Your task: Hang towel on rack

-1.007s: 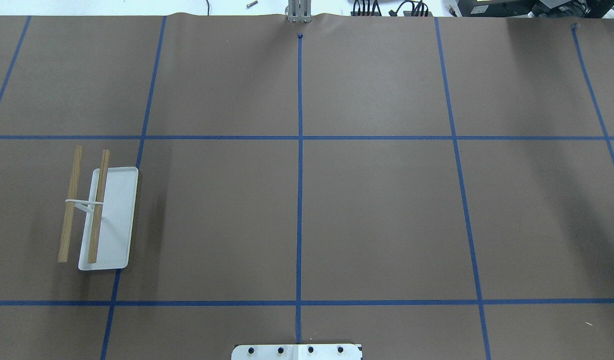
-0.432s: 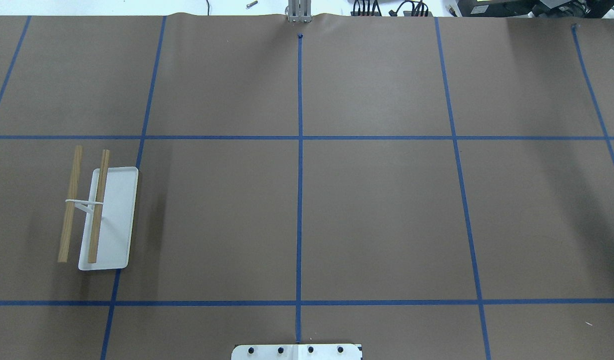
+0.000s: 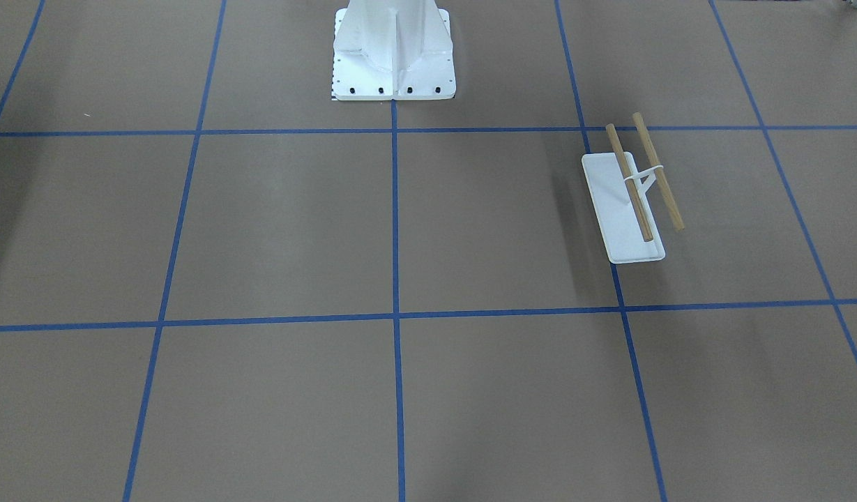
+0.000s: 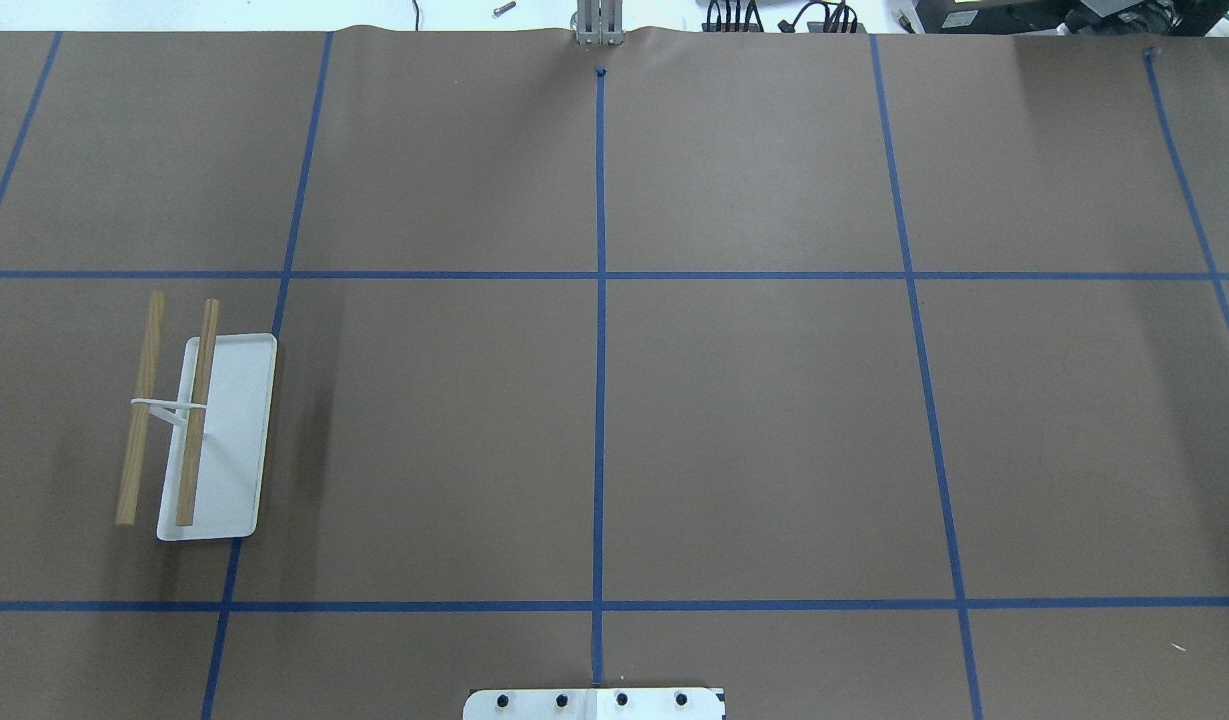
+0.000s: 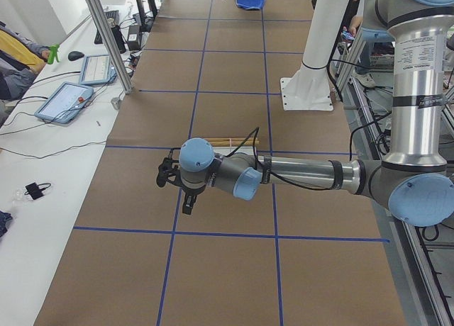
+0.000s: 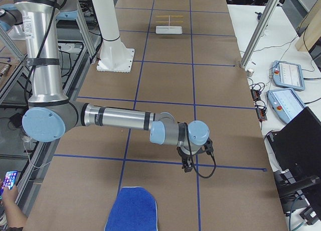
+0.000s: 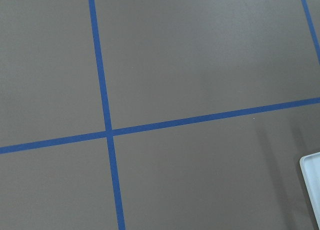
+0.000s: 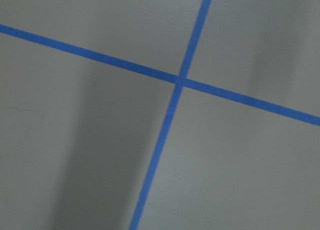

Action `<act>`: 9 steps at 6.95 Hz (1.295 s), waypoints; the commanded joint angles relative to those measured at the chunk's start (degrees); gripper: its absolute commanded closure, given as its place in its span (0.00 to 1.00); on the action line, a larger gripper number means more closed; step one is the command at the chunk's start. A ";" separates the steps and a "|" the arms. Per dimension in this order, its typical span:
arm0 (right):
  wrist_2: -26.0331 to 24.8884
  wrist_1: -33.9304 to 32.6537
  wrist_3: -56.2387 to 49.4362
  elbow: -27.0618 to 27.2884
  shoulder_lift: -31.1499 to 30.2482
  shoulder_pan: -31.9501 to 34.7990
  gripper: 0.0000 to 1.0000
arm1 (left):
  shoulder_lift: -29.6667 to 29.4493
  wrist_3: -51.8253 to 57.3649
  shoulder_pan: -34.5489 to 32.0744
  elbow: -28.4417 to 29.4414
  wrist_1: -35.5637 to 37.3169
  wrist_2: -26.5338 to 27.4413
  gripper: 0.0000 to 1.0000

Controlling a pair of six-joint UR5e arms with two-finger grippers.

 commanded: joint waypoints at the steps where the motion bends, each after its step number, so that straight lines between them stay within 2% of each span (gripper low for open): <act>1: -1.73 2.50 -7.38 -7.95 0.04 4.62 0.00 | -0.03 -0.02 0.00 0.26 -0.03 0.00 0.02; 3: -2.63 7.83 -13.87 -19.32 0.65 8.49 0.00 | -0.11 -0.54 0.00 1.30 -0.03 -0.08 0.02; 6: -3.76 20.65 -15.82 -31.92 0.22 10.43 0.00 | -0.38 -0.54 0.00 2.01 -0.03 -0.17 0.02; 9: -9.47 22.37 -16.09 -33.01 0.65 10.61 0.02 | -0.46 -0.54 0.00 2.10 -0.03 -0.08 0.02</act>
